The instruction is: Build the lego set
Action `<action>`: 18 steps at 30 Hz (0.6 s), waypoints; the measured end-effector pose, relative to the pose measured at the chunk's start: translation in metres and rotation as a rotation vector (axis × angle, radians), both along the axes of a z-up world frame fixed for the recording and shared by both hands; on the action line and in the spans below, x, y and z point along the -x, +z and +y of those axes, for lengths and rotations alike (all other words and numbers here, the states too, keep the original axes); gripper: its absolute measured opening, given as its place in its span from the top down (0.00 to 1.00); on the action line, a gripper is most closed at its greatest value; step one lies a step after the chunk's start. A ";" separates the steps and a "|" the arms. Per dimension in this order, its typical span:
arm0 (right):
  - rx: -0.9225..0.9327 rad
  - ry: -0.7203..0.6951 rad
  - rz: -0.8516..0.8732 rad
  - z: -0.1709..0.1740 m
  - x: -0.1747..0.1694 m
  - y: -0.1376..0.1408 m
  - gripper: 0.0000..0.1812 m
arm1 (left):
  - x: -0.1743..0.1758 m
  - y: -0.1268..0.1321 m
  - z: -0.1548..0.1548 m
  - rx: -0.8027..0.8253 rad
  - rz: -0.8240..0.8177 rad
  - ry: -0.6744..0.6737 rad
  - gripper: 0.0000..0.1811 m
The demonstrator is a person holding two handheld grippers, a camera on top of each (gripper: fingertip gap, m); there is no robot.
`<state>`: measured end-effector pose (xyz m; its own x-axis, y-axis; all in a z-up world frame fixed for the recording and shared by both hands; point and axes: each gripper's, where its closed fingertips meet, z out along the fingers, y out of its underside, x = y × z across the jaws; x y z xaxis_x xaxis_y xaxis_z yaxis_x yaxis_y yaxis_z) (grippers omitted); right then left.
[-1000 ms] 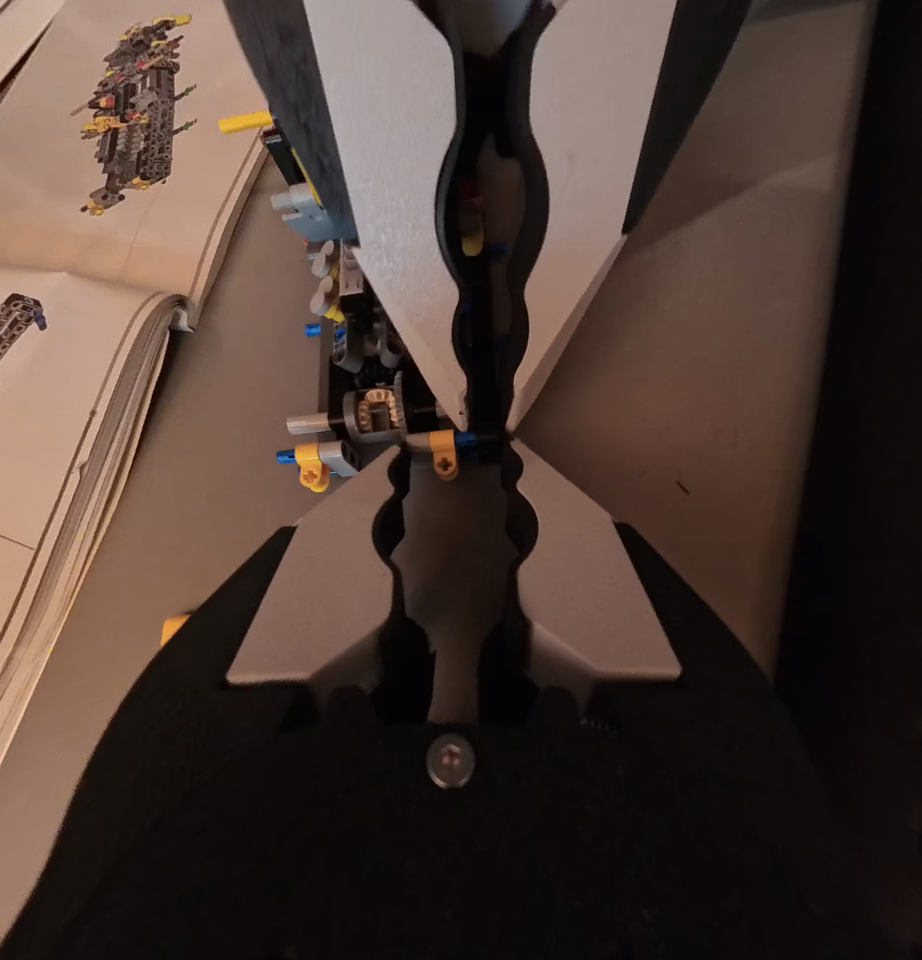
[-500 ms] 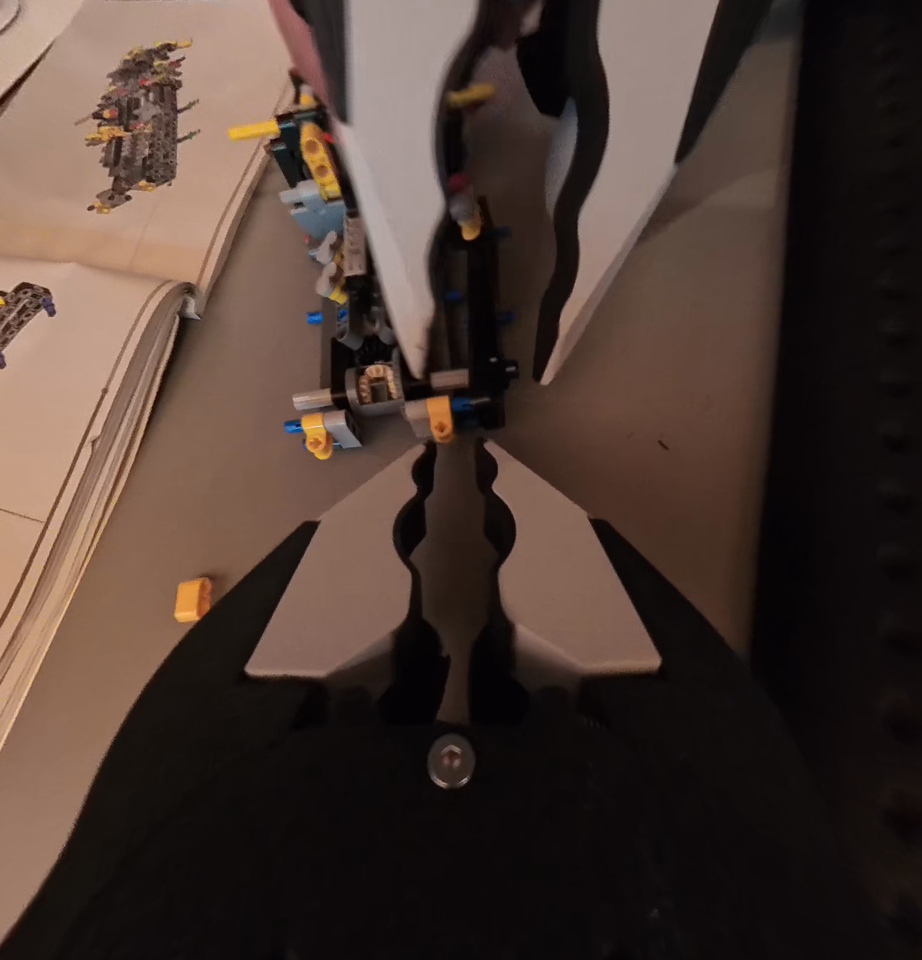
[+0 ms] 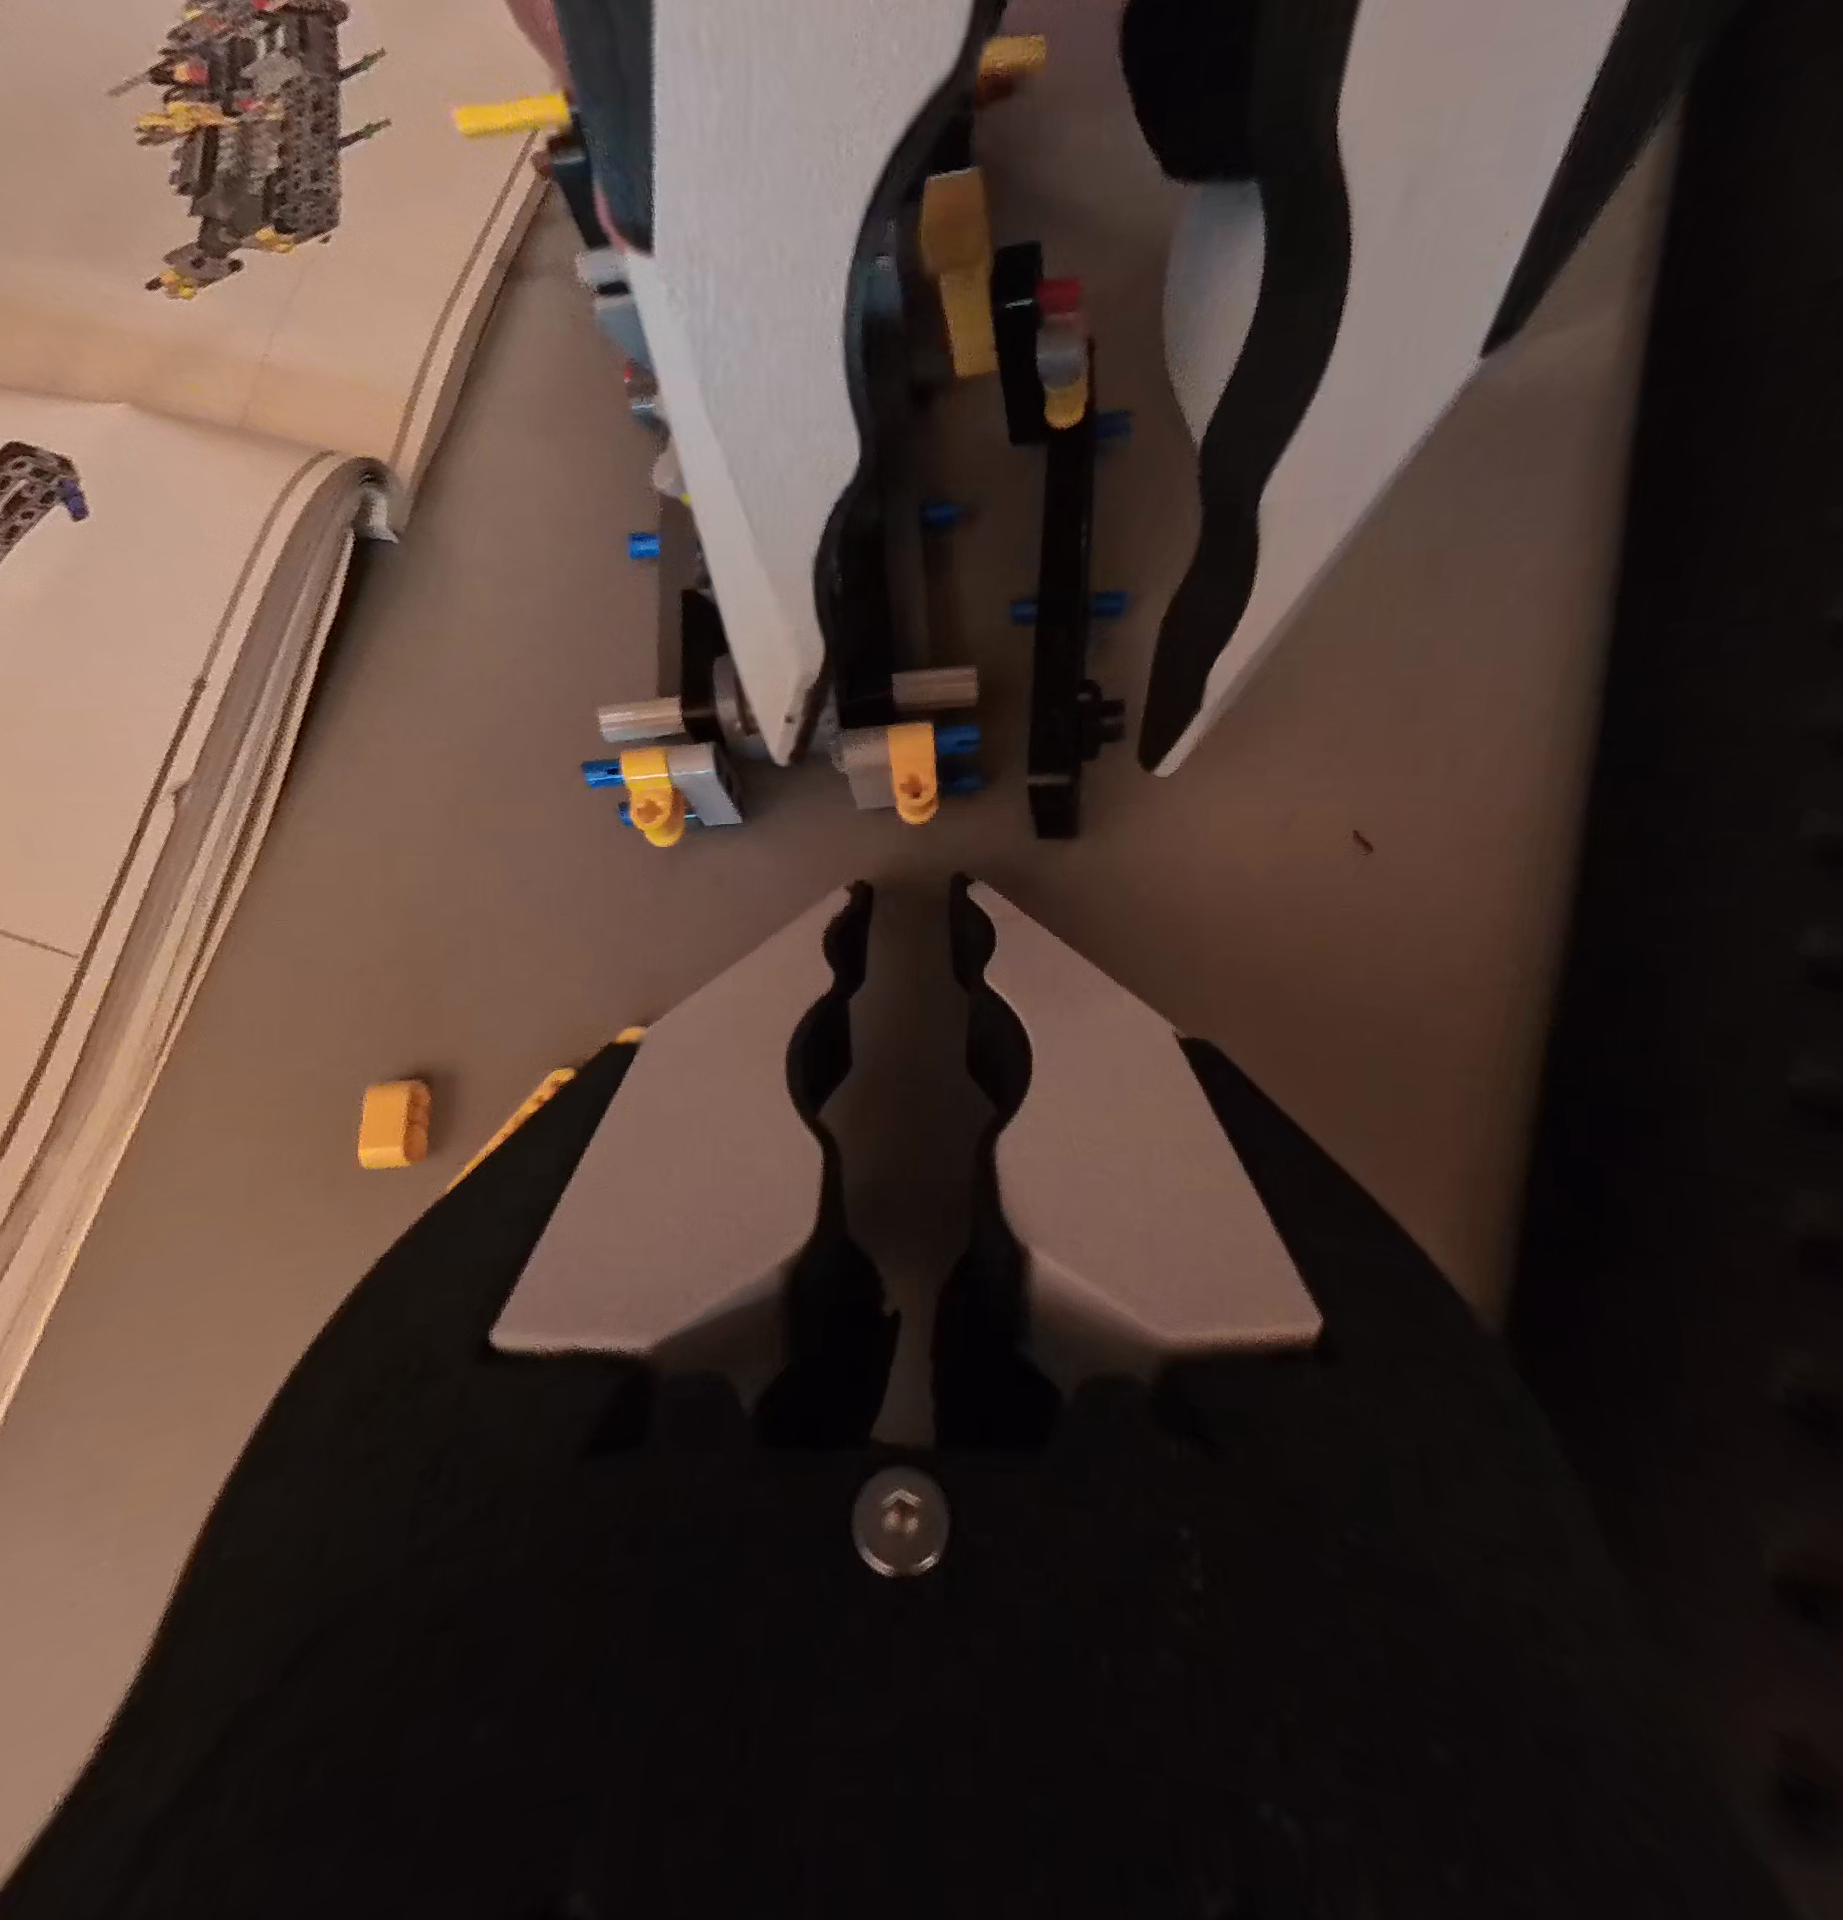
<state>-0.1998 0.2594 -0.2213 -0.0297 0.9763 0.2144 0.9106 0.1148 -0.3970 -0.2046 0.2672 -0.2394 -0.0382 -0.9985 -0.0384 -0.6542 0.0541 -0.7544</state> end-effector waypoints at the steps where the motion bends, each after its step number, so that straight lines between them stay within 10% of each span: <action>1: -0.008 -0.007 -0.007 0.003 0.000 -0.001 0.67 | 0.000 0.000 0.000 0.008 0.000 0.004 0.91; 18: 0.032 0.039 -0.065 0.006 -0.010 -0.011 0.81 | -0.007 0.004 -0.021 0.063 -0.032 -0.073 0.89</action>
<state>-0.1900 0.2649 -0.2318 -0.0808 0.9804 0.1794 0.9298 0.1390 -0.3408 -0.1973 0.2460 -0.2350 -0.1109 -0.9936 0.0219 -0.6256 0.0526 -0.7784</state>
